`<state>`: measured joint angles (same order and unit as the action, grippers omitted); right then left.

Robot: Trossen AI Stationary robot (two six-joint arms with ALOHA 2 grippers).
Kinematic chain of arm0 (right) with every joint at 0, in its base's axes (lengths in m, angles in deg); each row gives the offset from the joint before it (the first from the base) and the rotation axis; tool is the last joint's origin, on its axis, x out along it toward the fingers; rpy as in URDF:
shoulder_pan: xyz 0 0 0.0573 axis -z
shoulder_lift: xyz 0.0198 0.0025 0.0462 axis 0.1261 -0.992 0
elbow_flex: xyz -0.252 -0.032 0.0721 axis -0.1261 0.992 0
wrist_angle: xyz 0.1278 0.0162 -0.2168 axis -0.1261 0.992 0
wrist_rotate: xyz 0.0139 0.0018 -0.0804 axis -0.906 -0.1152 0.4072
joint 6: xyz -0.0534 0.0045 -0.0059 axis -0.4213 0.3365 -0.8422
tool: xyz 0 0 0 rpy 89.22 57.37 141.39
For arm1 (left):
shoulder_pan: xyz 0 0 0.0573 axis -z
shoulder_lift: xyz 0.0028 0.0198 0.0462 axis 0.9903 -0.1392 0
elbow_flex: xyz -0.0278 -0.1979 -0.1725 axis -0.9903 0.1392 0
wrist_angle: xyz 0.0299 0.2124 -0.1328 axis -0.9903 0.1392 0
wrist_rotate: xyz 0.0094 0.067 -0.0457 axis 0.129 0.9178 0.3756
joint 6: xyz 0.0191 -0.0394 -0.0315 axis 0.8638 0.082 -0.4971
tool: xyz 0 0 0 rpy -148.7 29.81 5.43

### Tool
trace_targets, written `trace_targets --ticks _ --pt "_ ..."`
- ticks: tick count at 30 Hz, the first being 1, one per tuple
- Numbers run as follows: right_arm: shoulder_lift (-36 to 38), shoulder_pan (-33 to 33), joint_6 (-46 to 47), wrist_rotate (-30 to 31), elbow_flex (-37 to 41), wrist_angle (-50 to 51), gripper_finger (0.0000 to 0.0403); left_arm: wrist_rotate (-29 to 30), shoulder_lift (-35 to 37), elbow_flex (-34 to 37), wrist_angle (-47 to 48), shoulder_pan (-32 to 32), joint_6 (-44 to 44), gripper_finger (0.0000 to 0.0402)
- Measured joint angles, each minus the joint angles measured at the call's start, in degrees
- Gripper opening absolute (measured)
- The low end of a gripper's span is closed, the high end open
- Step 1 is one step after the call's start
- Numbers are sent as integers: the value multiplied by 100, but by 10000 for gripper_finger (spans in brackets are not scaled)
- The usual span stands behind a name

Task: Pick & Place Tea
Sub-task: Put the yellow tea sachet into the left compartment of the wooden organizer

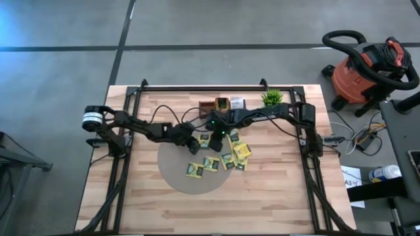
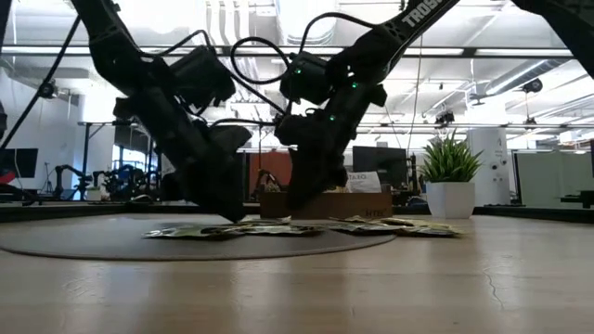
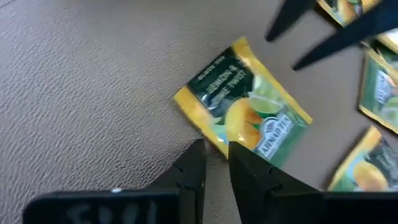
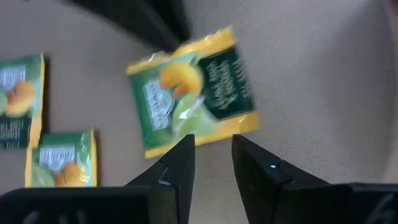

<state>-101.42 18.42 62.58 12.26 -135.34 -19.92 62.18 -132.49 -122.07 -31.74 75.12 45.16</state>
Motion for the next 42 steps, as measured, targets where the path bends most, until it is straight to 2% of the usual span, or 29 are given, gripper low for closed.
trace_targets --ticks 5,11,15,20,29,36,42 --pt "62 34 82 0 -28 58 121 68 410 -112 -9 20 149 67" --pt "49 46 232 22 -33 62 136 -128 455 -97 -3 26 221 67" --pt "47 59 230 291 -31 -16 141 -479 249 -82 -74 62 224 67" --pt "45 113 308 296 -29 -103 141 -760 -164 -79 -536 121 173 67" --pt "42 127 483 270 0 -109 144 -826 -666 -119 -800 134 145 67" --pt "42 280 1265 227 190 -115 144 -784 -658 -110 -741 136 329 67" --pt "42 393 1701 -204 332 -497 144 -698 -664 -99 -796 137 363 67"
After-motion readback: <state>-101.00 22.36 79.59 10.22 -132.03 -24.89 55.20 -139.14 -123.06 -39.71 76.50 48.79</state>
